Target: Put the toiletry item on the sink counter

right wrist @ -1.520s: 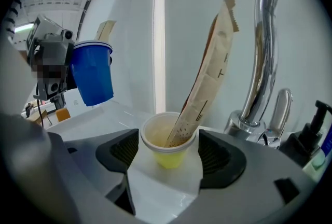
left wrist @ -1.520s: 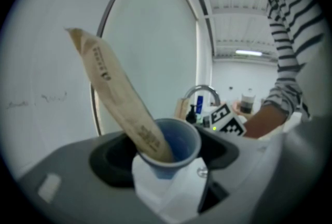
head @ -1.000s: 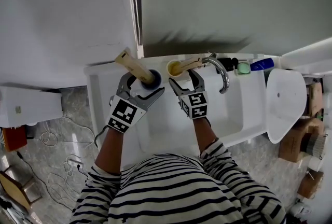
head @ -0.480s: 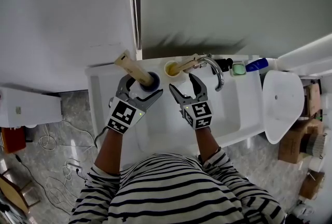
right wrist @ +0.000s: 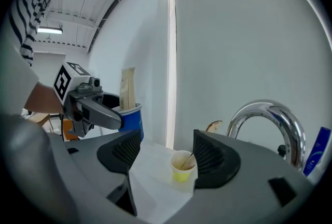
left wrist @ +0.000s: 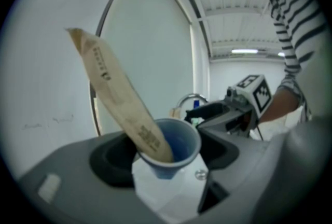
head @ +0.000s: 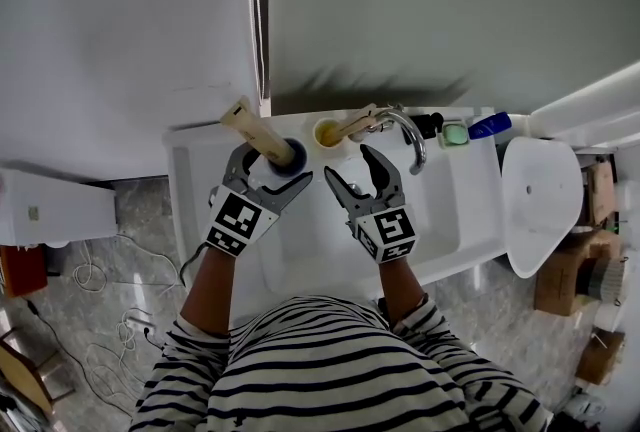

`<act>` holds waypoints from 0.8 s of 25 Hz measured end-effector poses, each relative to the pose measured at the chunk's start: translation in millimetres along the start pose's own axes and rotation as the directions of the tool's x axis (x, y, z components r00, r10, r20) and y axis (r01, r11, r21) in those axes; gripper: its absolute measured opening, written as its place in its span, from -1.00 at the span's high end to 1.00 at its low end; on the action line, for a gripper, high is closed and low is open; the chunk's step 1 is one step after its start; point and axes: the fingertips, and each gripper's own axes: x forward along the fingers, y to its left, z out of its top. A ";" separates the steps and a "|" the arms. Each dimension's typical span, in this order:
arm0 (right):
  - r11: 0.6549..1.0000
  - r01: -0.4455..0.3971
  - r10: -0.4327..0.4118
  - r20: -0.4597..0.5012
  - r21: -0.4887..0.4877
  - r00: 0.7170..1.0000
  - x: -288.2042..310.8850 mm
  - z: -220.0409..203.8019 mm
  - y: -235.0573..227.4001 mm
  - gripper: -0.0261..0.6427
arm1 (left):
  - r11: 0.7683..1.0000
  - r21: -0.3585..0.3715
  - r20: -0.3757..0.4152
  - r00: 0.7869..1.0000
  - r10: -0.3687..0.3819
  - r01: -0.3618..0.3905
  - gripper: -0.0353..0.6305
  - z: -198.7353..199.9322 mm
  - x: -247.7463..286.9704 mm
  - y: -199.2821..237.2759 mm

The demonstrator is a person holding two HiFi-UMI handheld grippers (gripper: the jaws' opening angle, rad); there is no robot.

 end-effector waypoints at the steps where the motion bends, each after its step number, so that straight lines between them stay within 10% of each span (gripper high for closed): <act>1: 1.000 -0.004 0.004 0.005 -0.001 1.000 -1.2 2.3 1.3 -0.03 | 1.000 0.000 0.000 1.000 0.000 0.000 -0.22 -0.1 0.0 0.2; 11: 1.000 0.023 -0.023 0.013 -0.017 1.000 -3.2 4.9 -4.4 0.74 | 1.000 0.002 -0.008 1.000 0.000 0.000 -0.22 -4.1 9.2 8.1; 20: 1.000 0.026 -0.026 -0.017 -0.018 1.000 4.5 -1.6 -8.9 0.87 | 1.000 -0.006 -0.027 1.000 -0.002 0.002 -0.22 -19.5 24.4 18.9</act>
